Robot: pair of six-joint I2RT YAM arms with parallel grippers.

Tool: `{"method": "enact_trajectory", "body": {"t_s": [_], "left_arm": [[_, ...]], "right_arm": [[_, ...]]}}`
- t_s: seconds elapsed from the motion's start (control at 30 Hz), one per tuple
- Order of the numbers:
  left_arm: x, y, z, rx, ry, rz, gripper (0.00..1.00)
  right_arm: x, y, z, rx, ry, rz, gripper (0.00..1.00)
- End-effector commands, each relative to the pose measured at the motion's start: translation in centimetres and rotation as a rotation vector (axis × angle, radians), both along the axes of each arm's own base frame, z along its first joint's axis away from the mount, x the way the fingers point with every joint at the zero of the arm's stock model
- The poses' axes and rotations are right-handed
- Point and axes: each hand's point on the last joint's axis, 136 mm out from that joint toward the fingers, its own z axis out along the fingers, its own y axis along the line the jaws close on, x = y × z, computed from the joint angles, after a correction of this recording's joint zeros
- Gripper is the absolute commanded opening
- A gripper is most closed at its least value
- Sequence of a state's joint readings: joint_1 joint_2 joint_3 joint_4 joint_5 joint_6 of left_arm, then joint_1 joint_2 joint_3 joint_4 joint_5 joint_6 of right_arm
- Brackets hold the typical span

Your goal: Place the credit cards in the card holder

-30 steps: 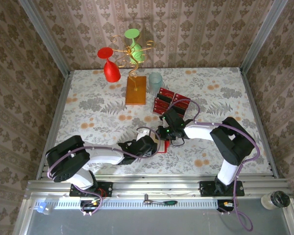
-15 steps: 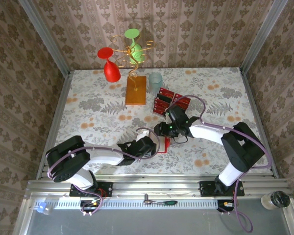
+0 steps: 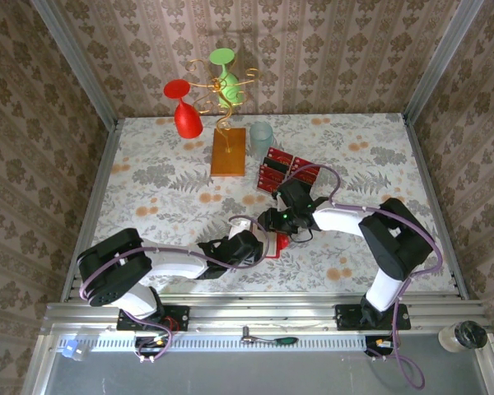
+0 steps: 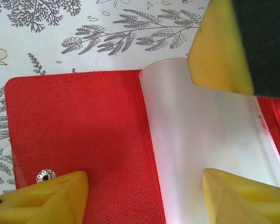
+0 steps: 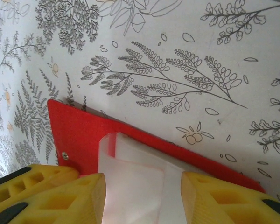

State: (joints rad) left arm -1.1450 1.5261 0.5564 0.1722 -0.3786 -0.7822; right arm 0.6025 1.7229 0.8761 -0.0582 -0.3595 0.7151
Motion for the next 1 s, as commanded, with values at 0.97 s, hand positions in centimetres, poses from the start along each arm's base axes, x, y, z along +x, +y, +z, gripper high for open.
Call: {"method": "enact_trajectory", "body": {"t_s": [0.97], "left_arm": [[0.9, 3.0, 7.0, -0.08, -0.156, 0.077, 0.83]], "right_arm": [[-1.0, 5.1, 5.8, 0.259, 0.038, 0.09, 0.49]]}}
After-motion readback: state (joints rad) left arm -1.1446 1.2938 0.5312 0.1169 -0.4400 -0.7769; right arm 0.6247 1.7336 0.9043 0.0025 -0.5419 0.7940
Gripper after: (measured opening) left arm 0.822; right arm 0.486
